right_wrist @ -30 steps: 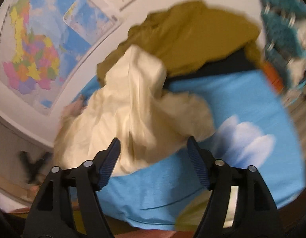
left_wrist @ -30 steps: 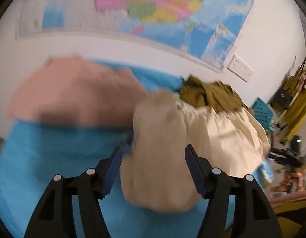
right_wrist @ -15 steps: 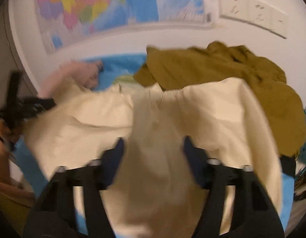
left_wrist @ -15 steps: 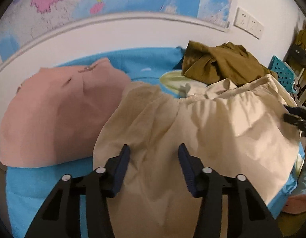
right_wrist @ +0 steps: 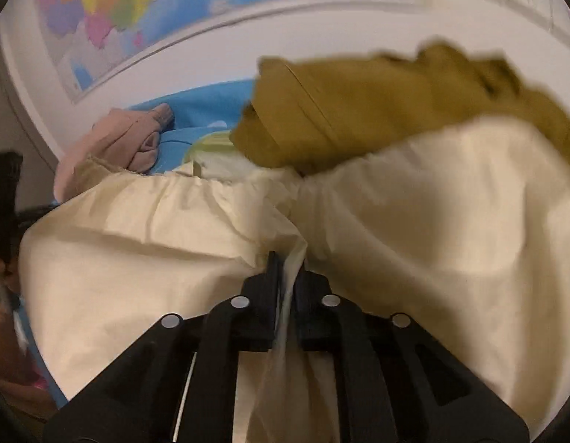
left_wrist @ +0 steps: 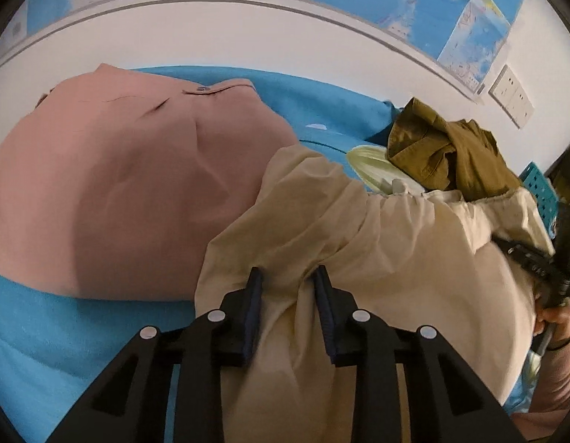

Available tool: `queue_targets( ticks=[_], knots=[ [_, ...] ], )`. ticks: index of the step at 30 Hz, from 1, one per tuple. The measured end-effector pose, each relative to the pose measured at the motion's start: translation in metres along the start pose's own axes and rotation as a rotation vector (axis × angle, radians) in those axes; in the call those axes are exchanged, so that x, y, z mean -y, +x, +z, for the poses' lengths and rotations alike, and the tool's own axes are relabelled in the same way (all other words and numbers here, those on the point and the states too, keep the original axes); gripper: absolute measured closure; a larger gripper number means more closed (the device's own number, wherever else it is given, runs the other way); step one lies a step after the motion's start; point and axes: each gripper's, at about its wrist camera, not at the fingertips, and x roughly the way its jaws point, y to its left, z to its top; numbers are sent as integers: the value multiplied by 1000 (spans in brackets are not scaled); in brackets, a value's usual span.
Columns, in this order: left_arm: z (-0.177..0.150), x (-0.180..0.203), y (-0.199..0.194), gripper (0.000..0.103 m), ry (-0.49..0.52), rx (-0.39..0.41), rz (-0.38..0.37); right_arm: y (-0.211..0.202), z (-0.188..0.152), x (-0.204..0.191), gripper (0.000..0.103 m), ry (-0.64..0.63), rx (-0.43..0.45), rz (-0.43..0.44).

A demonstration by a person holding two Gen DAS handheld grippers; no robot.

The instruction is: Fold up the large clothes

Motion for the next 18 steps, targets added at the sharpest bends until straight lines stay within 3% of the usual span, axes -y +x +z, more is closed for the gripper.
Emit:
queue_targets(
  ticks=[2,4,6,9,11,12,15,18],
  knots=[
    [0,2,-8,71,0,15,-13,-13,-1,5,88,25,14,30],
    [-1,8,-21,60,23,42,-41,-35,-4,5,59,19,51,57],
    [-6,14,-37,56,63,77,-62,-69,-10,5,50,-1,132,42],
    [-12,23,-47,51,119,96,-80,-110,-21,15,51,35,216,59],
    [-15,24,-40,51,134,79,-62,-119,-28,33,51,84,224,2],
    [-16,23,-34,51,135,63,-52,-118,-33,47,52,122,212,-38],
    [-18,12,-13,50,105,34,-29,-95,-49,87,70,244,128,-121],
    [-18,-1,-2,50,54,36,-67,-71,-70,115,70,355,82,-63]
  ],
)
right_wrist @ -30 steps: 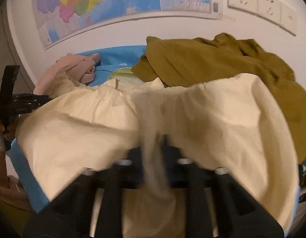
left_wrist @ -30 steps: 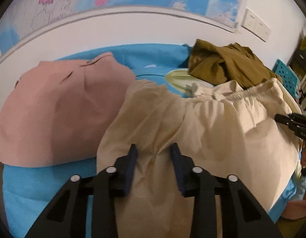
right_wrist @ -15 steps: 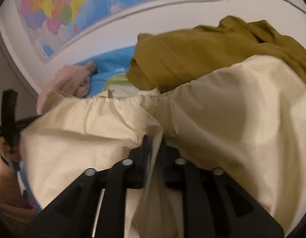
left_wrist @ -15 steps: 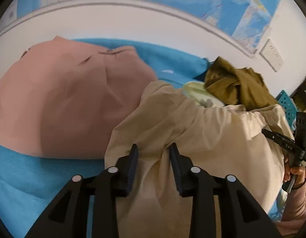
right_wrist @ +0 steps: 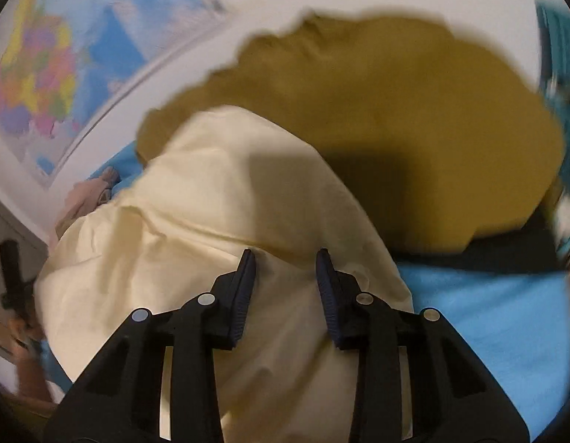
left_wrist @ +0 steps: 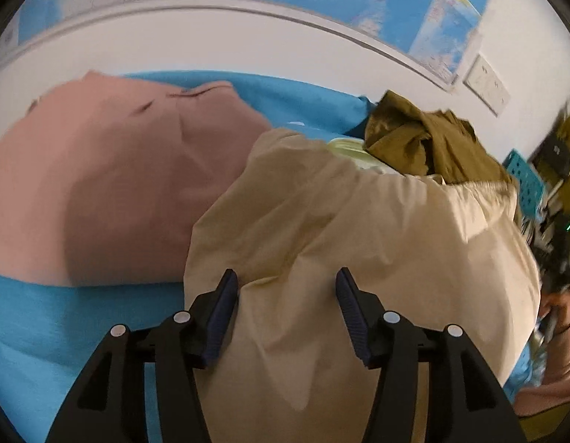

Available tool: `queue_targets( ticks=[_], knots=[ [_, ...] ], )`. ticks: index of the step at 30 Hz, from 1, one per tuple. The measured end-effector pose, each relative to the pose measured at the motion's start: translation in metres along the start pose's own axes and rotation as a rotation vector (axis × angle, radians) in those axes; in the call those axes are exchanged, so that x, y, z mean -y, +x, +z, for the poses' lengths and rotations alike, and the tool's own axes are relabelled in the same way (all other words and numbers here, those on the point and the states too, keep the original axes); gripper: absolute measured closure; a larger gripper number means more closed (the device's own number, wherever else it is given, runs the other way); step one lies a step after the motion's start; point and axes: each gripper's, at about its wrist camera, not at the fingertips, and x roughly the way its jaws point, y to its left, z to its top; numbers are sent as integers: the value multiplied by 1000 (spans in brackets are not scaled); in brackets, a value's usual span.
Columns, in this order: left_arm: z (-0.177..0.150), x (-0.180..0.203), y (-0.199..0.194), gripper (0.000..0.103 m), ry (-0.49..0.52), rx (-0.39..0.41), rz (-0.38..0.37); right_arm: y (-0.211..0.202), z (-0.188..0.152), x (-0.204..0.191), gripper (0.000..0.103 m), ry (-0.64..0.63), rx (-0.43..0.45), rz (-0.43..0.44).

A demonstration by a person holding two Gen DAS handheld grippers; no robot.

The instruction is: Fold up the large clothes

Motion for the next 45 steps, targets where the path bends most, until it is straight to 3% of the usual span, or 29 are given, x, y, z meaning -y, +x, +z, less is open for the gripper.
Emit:
queue_targets(
  ticks=[2,7,11,13,15,17,20,23,25,27,30,32,36,39,42,45],
  knots=[
    [-1,-2,0,50,-10,7,-5,-1,-3,1,69,17,10,10],
    [-9,0,-28,46,-17,76,-11,-38,-7,-16,51,-28,60,17],
    [-27,1,-59,45,-4,131,-49,-77,-24,-31,50,-78,113,91],
    [-36,2,-67,45,17,130,-28,-79,-34,-37,50,-104,99,109],
    [-46,4,-65,45,28,109,2,-67,-47,-37,52,-128,50,57],
    [-52,-1,-57,46,2,74,17,-53,-51,-26,53,-83,19,60],
    [-59,-12,-45,46,-49,62,-3,-39,-55,-18,53,-57,22,74],
    [-61,-7,-41,46,-40,62,34,-40,-54,-28,52,-75,17,25],
    [-60,-3,-46,45,-37,65,75,-50,-51,-39,52,-87,38,-6],
    [-55,4,-62,49,-35,123,107,-74,-51,-53,50,-143,112,19],
    [-53,26,-87,48,23,209,15,-88,-48,-83,44,-236,160,81],
    [-56,48,-90,47,101,226,-5,-80,-49,-107,44,-297,140,114],
    [-67,80,-60,47,203,143,-14,-39,-64,-136,44,-409,35,97],
    [-75,73,-28,44,153,50,-15,-13,-74,-132,42,-409,-10,58],
    [-75,64,-19,44,77,18,-43,-11,-77,-128,42,-383,-10,70],
    [-74,76,-21,44,118,18,19,-18,-73,-135,40,-396,-19,48]
  ],
)
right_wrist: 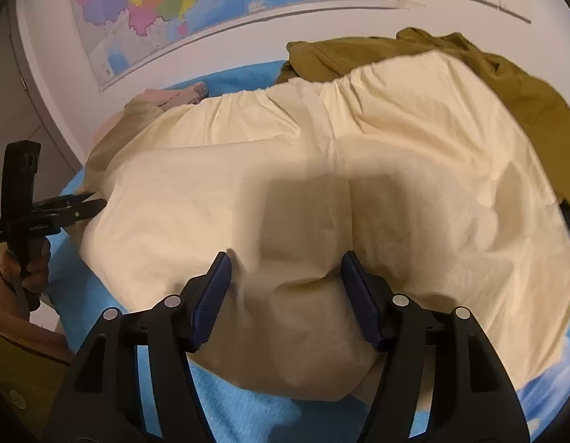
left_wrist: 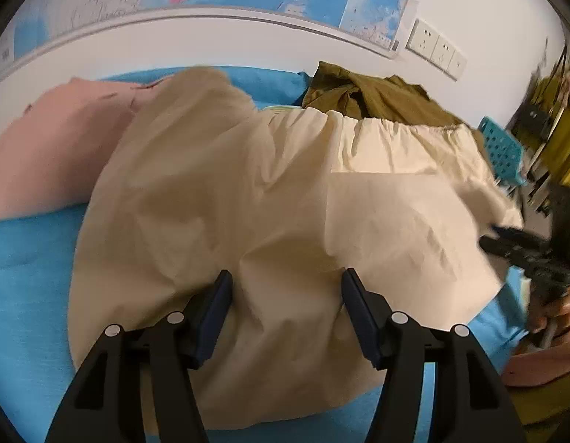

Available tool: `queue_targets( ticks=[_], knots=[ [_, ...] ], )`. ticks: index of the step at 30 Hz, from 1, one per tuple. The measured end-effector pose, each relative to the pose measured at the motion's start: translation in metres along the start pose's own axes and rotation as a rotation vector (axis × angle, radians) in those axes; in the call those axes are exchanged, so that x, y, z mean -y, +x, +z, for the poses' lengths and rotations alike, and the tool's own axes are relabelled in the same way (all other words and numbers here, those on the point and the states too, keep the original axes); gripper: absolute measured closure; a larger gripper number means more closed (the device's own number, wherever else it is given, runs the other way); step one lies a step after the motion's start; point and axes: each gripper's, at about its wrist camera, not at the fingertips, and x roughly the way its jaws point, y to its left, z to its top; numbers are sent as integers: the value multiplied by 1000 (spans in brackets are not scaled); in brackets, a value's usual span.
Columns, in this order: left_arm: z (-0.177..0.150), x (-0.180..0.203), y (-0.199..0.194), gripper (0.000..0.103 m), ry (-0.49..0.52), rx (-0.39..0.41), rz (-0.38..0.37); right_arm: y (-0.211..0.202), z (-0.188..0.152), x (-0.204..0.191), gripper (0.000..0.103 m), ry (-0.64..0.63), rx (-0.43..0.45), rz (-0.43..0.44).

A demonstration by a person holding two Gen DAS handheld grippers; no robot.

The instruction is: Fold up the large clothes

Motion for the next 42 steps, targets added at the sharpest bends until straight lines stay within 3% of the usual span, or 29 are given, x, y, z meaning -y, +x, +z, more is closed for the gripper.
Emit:
queue_targets(
  ticks=[6,9,14,16,18,24,27,32,36,39,42],
  knots=[
    [-1,10,-9,46,30,15,67,-35,16,-17,39,-17,117,36],
    [0,12,-15,46,23,28,69,-34,24,-32,38,-56,126,75],
    [-1,18,-18,44,42,42,64,-1,22,-59,38,-130,54,111],
    [-3,17,-15,40,48,36,57,21,17,-65,36,-151,-7,59],
    [-6,10,-8,37,23,22,33,37,14,-61,35,-118,-32,82],
    [-6,8,-3,36,18,14,26,24,17,-53,33,-58,-40,125],
    [-5,6,-12,37,-2,35,10,1,16,-40,33,0,8,165],
    [4,1,-34,37,7,106,-1,-39,30,1,32,87,115,80],
    [29,0,-39,36,37,150,30,-29,56,24,35,111,112,-4],
    [48,-3,-26,36,68,138,71,-15,80,40,36,109,132,-68],
    [66,-22,-3,36,37,80,80,4,97,66,38,134,97,-141]
  ],
)
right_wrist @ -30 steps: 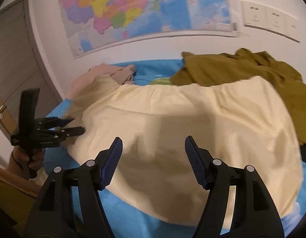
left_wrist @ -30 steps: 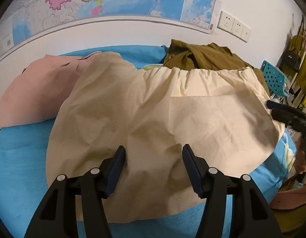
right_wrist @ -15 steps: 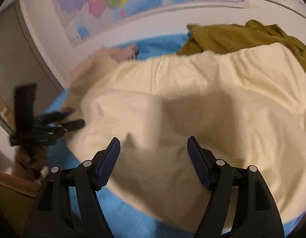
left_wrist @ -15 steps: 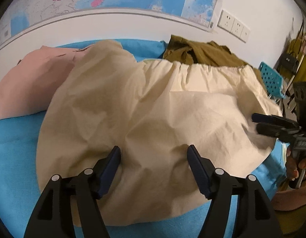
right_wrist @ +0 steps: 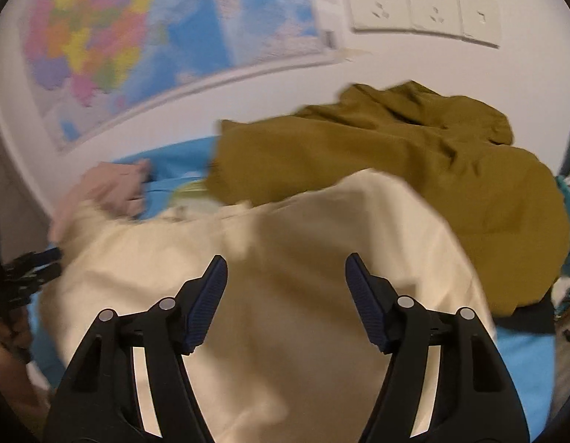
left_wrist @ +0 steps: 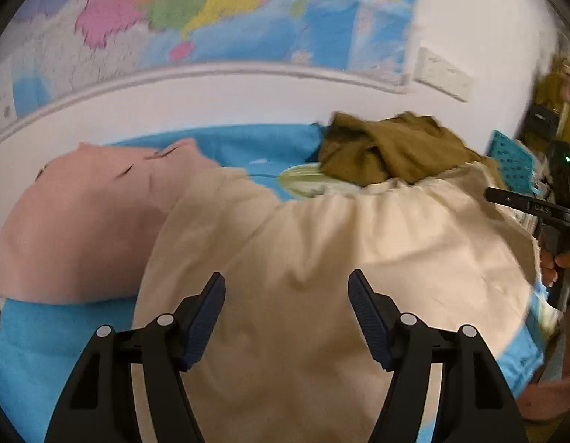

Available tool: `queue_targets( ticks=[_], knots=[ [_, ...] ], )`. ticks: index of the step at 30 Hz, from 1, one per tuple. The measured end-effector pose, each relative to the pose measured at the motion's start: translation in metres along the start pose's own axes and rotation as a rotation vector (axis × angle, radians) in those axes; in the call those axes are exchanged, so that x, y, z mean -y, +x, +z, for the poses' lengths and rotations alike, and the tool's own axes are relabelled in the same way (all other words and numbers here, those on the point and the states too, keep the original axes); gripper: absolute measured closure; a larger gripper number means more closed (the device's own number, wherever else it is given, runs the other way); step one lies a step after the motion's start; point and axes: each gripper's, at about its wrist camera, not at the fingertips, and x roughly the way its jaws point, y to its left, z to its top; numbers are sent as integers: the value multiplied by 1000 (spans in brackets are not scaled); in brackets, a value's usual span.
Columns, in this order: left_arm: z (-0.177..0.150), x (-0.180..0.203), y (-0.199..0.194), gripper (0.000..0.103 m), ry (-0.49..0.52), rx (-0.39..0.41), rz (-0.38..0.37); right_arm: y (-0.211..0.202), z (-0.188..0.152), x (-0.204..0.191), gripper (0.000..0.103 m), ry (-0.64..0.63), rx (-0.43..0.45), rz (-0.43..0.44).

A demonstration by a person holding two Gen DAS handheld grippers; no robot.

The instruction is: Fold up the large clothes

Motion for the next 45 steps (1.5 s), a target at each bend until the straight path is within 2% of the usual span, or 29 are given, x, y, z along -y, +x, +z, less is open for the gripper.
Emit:
queue_targets(
  ticks=[2,3,7,8,10,12,14,18,21,25,30,33,36,40,43,45],
  knots=[
    [6,-13,18,39,-34,-44,-3,21,7,22,42,41,-32,-38],
    [7,-21,26,43,-61,-62,-1,32,7,36,45,73,-49,-56],
    [7,-36,41,44,-96,-89,-30,47,3,61,48,167,-88,7],
    [6,-34,39,44,-86,-85,-20,42,2,60,47,159,-82,2],
    [4,-32,32,43,-81,-70,-7,25,-1,61,36,166,-53,19],
    [1,-31,19,35,-90,-42,-14,1,-8,64,34,179,-11,68],
    [-5,-32,2,30,-105,-7,-20,-25,-23,65,31,209,7,157],
    [-28,-43,-35,26,-162,40,-83,-65,-69,70,24,302,-4,304],
    [-53,-56,-52,25,-228,37,-133,-79,-109,77,22,397,-36,371],
    [-78,-61,-62,25,-247,23,-136,-79,-144,73,21,458,-109,433],
    [-97,-62,-70,25,-258,6,-168,-56,-163,68,21,533,-166,411],
    [-111,-59,-72,25,-291,-10,-220,-44,-157,58,20,521,-152,389],
    [-116,-54,-71,25,-291,-21,-224,-34,-150,53,20,521,-141,386],
    [-121,-51,-69,23,-317,-40,-250,-20,-139,41,12,501,-126,348],
    [-126,-48,-71,23,-325,-54,-254,-16,-137,41,12,499,-116,338],
    [-130,-45,-73,23,-341,-68,-298,-16,-137,43,12,503,-113,345]
  ],
)
